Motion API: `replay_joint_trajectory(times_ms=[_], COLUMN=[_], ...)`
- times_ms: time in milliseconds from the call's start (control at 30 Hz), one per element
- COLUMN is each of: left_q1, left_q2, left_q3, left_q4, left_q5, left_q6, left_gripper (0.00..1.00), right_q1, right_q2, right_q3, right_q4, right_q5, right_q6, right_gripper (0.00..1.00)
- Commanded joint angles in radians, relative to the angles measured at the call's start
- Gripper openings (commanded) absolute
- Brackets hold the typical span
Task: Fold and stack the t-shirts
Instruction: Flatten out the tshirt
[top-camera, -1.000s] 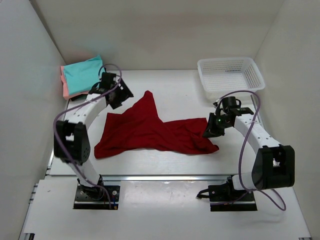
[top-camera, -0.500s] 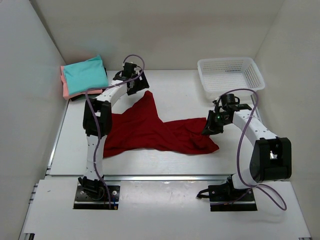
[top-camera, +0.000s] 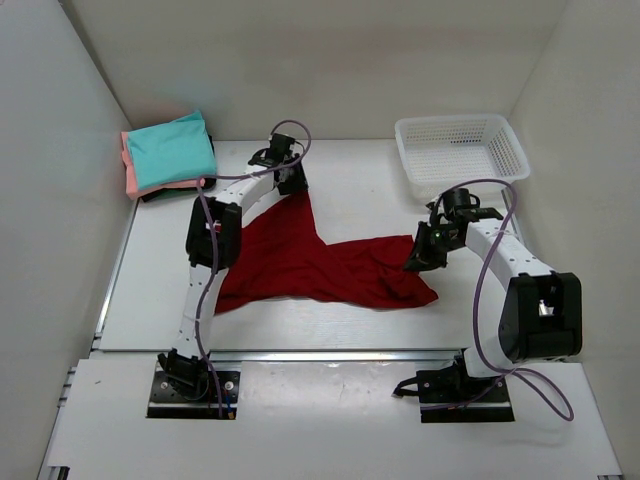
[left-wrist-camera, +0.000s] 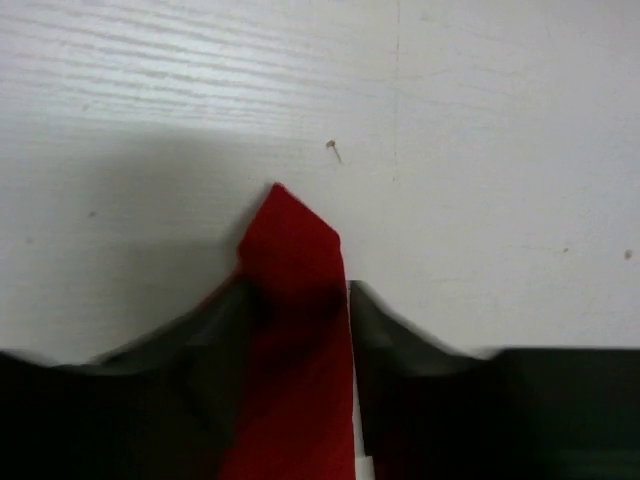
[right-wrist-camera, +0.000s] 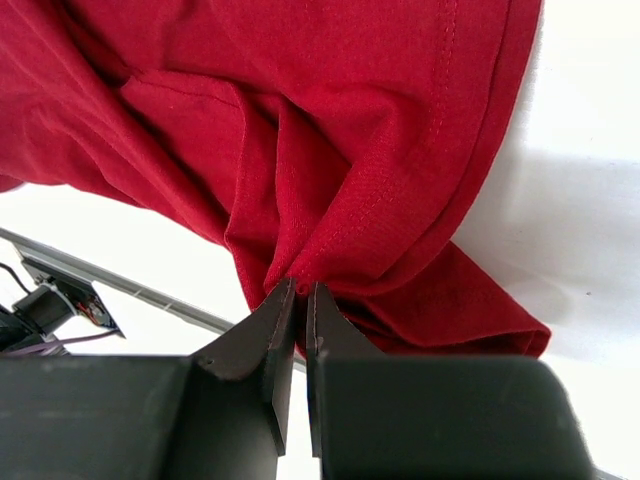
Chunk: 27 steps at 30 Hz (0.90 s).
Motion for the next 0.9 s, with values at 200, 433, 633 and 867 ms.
replay_joint_trajectory(times_ms=[200, 433, 633, 867], left_q1=[0.013, 0.126, 0.347, 0.284], left_q2=[-0.058, -0.345, -0.598, -1.19], left_q3=[0.099, 0.223, 0.294, -0.285], left_q4=[-0.071, -0.032, -0.038, -0.227], left_q5=[-0.008, 0.105, 0.209, -0.008], left_q6=[0.058, -0.078, -0.164, 0.029], left_gripper=[0.0, 0.0, 0.0, 0.0], right_q1=[-0.046, -0.109, -0.101, -0.121], right_q2=[-0.105, -0.159, -0.294, -0.399], right_q3=[-0.05, 0.109, 0.218, 0.085], right_q4=[-0.004, 0.094, 0.264, 0.2], right_q5=[-0.01, -0.047, 0.068, 0.063], right_q6=[-0.019, 0.03, 0.082, 0.056], right_gripper=[0.0, 0.01, 0.0, 0.0])
